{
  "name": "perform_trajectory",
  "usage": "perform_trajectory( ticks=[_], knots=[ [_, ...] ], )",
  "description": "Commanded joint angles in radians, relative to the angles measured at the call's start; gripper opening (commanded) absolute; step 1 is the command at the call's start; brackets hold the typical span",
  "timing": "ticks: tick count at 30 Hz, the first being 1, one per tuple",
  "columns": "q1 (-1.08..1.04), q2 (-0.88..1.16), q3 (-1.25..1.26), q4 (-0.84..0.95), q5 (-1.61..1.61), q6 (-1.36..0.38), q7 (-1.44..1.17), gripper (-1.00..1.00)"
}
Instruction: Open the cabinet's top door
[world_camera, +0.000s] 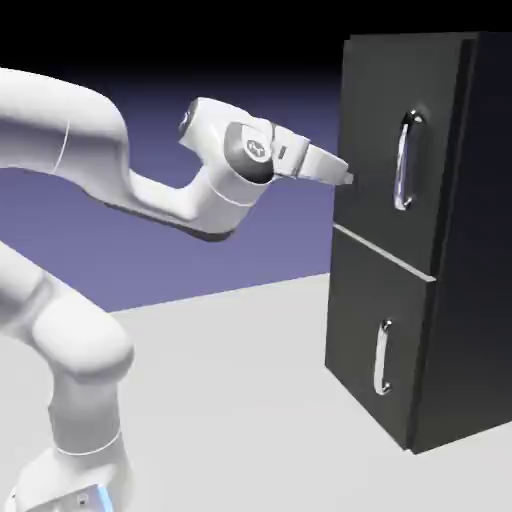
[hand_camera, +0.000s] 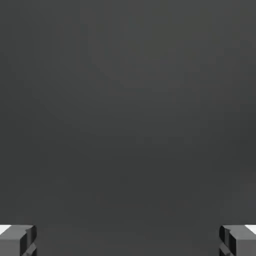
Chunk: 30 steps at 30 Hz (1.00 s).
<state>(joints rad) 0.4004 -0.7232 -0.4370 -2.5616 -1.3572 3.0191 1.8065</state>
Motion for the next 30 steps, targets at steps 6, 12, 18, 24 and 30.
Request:
perform_trajectory(
  ticks=[6,12,18,24,30],
  knots=[
    [0.075,-0.029,-0.084,0.048,-0.261,-0.003,0.205,0.0],
    [0.149,-0.059,-0.168,0.096,-0.522,-0.007,0.41,0.0],
    [0.224,-0.088,-0.252,0.143,-0.783,-0.01,0.615,0.0],
    [0.299,-0.118,-0.336,0.191,-1.044,-0.014,0.819,0.0],
    [0.373,-0.147,-0.42,0.239,-1.305,-0.017,1.024,0.0]
  ],
)
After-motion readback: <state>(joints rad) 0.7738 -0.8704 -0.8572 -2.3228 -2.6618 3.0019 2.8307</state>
